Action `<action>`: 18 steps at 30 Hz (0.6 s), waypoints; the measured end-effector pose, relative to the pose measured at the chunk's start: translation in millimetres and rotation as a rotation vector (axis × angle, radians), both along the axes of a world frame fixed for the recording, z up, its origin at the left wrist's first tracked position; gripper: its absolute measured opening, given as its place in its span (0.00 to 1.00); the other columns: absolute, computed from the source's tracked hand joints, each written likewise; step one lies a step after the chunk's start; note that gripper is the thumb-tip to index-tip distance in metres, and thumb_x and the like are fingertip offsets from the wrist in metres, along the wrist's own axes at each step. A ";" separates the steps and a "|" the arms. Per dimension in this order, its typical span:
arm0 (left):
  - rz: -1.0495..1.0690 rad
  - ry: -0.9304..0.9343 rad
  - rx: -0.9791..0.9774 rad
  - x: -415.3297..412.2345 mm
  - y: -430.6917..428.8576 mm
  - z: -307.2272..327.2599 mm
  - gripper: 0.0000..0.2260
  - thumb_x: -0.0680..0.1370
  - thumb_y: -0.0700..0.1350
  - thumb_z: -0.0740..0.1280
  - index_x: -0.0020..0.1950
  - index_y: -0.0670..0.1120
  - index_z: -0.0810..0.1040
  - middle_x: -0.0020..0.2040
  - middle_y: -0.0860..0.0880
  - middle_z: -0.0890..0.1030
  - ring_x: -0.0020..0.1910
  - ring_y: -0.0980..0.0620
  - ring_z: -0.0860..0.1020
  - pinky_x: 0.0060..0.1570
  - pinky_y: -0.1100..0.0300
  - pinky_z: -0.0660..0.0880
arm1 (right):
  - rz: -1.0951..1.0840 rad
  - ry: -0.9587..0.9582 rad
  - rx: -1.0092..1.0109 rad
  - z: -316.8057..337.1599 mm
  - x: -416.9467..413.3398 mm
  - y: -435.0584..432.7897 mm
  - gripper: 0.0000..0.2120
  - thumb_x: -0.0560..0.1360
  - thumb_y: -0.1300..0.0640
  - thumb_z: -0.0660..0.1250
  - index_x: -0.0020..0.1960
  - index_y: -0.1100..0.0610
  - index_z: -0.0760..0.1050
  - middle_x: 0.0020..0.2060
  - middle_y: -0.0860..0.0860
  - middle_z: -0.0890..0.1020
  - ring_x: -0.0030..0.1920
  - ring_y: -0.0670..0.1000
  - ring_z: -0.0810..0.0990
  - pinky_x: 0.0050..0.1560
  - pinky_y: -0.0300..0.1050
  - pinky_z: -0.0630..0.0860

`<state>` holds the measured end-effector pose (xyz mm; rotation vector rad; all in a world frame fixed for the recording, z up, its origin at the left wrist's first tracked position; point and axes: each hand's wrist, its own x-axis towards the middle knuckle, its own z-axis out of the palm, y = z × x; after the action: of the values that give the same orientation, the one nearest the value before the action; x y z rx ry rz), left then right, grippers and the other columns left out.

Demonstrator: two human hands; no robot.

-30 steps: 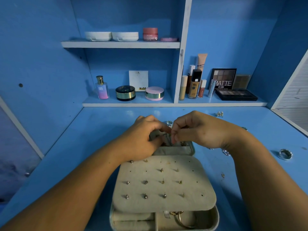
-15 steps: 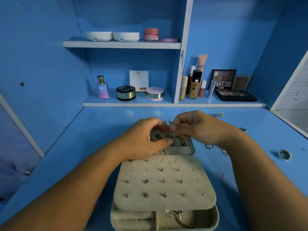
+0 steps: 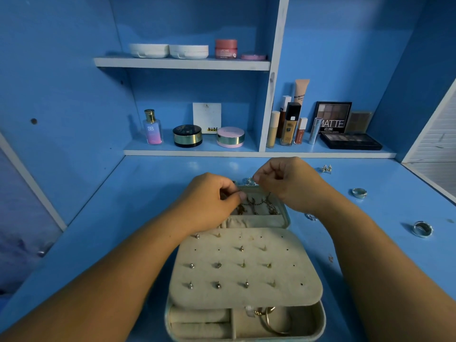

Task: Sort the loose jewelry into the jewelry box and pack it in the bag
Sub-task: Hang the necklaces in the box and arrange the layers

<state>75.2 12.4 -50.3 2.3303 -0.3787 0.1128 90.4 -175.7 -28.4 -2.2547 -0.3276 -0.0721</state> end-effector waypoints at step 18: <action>-0.064 -0.038 0.259 0.5 0.7 -2.3 0.12 0.78 0.53 0.66 0.61 0.59 0.79 0.46 0.55 0.68 0.54 0.53 0.64 0.53 0.59 0.65 | -0.202 -0.153 -0.264 -17.8 8.6 17.4 0.05 0.74 0.48 0.68 0.42 0.48 0.78 0.34 0.43 0.77 0.39 0.48 0.77 0.38 0.43 0.75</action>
<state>75.7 13.0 -52.6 2.5710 -0.5119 0.0809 99.1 -158.3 -46.2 -2.5455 -0.1980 -0.3260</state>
